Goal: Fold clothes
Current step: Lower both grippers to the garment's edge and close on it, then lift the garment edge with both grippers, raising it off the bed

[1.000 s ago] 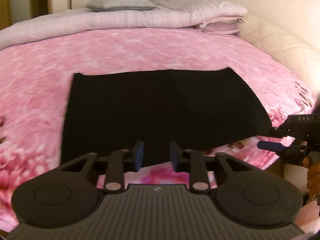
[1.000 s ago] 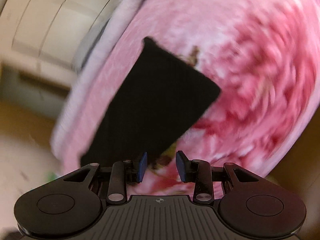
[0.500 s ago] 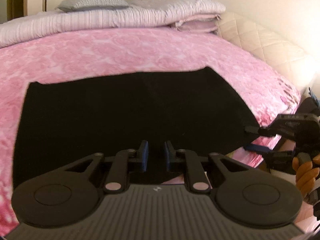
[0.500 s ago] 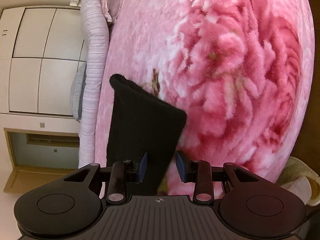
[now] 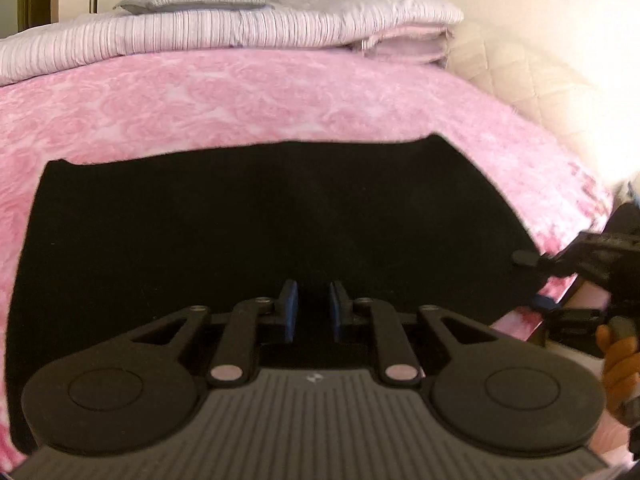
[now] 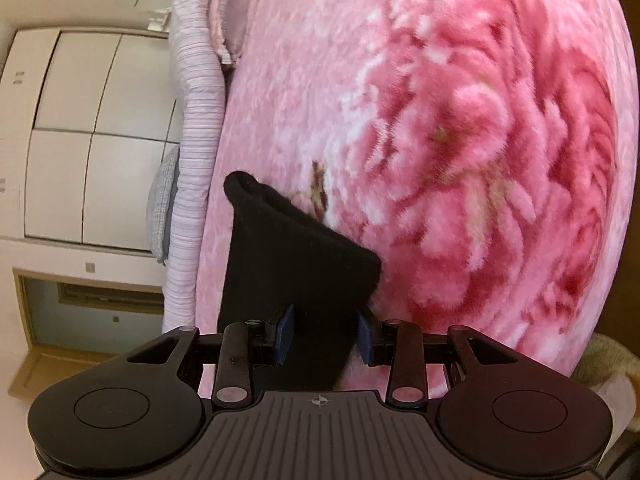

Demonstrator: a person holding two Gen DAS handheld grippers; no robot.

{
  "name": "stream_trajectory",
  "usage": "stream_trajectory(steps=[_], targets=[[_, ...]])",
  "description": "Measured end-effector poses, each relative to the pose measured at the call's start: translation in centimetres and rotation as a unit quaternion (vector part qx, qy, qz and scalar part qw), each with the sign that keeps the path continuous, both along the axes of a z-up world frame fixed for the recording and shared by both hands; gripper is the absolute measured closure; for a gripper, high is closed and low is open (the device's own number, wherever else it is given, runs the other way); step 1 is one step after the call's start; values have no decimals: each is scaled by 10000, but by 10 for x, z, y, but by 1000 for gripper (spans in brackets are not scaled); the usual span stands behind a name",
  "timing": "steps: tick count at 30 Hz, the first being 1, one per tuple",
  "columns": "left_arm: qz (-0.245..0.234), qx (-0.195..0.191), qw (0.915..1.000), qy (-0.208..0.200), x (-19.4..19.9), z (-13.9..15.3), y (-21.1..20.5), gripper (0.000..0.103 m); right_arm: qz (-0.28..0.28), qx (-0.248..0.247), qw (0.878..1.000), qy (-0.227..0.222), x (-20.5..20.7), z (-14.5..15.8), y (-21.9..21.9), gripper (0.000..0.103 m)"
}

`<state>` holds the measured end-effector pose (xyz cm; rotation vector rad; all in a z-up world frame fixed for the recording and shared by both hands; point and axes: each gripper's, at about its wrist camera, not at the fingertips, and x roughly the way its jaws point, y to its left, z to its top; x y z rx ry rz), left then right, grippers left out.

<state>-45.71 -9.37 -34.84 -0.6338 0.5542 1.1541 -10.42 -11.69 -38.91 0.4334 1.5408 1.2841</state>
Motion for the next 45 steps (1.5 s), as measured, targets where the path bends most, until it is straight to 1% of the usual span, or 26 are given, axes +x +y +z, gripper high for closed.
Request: stream_trajectory(steps=[3, 5, 7, 9, 12, 13, 14, 16, 18, 19, 21, 23, 24, 27, 29, 32, 33, 35, 36, 38, 39, 40, 42, 43, 44, 45], targets=[[17, 20, 10000, -69, -2, 6, 8, 89, 32, 65, 9997, -224, -2, 6, 1, 64], [-19, -10, 10000, -26, -3, 4, 11, 88, 33, 124, 9992, -373, -3, 10, 2, 64], [-47, -99, 9999, 62, -1, -5, 15, 86, 39, 128, 9988, -481, -6, 11, 6, 64], [-72, -50, 9998, 198, 3, -10, 20, 85, -11, 147, 9985, -522, -9, 10, 8, 64], [-138, -20, 9989, 441, 13, -10, 25, 85, 60, 132, 9964, -841, -16, 16, 14, 64], [-142, -45, 9989, 443, 14, -11, 26, 85, 125, 92, 9946, -1026, -19, 19, 16, 66], [-115, -102, 9993, 338, 10, -9, 27, 85, 216, 31, 9918, -1256, -22, 23, 18, 71], [74, -264, 9995, -150, -6, -5, 28, 86, 457, -29, 9829, -1782, -30, 34, 24, 82], [460, -488, 9943, -834, -32, 2, 23, 88, 735, -62, 9687, -2371, -41, 48, 32, 89], [610, -497, 9921, -979, -42, 6, 17, 89, 876, -37, 9587, -2707, -49, 56, 34, 91], [899, -463, 9882, -1148, -66, 15, 2, 89, 1122, 104, 9333, -3410, -67, 71, 37, 92], [1197, -446, 9835, -1277, -90, 19, -13, 91, 1341, 392, 8977, -4178, -92, 86, 36, 93], [1333, -452, 9805, -1373, -102, 20, -20, 91, 1460, 623, 8764, -4547, -106, 93, 33, 93], [1595, -549, 9688, -1816, -135, 19, -36, 91, 1851, 1411, 8038, -5475, -157, 111, 22, 94], [1692, -599, 9596, -2168, -151, 16, -43, 91, 2209, 2011, 7579, -5799, -191, 116, 11, 94], [1826, -731, 9430, -2683, -170, 8, -49, 91, 2991, 2747, 6864, -6032, -239, 110, -8, 94], [1861, -779, 9375, -2836, -175, 5, -51, 91, 3289, 2883, 6669, -6033, -253, 105, -12, 94], [1924, -874, 9270, -3100, -183, 1, -54, 91, 3948, 2970, 6370, -5917, -278, 92, -16, 91], [1968, -913, 9218, -3212, -186, -1, -56, 91, 4236, 2933, 6301, -5809, -288, 85, -16, 88], [2046, -966, 9116, -3432, -190, -4, -60, 91, 4700, 2795, 6258, -5562, -300, 73, -13, 80], [2077, -984, 9068, -3535, -192, -5, -61, 91, 4861, 2736, 6225, -5489, -305, 69, -11, 69], [2085, -1004, 9033, -3613, -192, -6, -60, 90, 4951, 2736, 6241, -5390, -305, 69, -11, 61], [2102, -1042, 8960, -3769, -193, -7, -59, 87, 5035, 2816, 6333, -5158, -299, 75, -11, 56], [2105, -1061, 8925, -3846, -193, -8, -58, 86, 5061, 2828, 6437, -4996, -292, 80, -10, 56], [2082, -1077, 8895, -3923, -192, -8, -56, 86, 5075, 2819, 6576, -4801, -283, 85, -8, 56], [2050, -1082, 8861, -4014, -191, -9, -52, 85, 5026, 2831, 6760, -4585, -271, 92, -6, 56]])
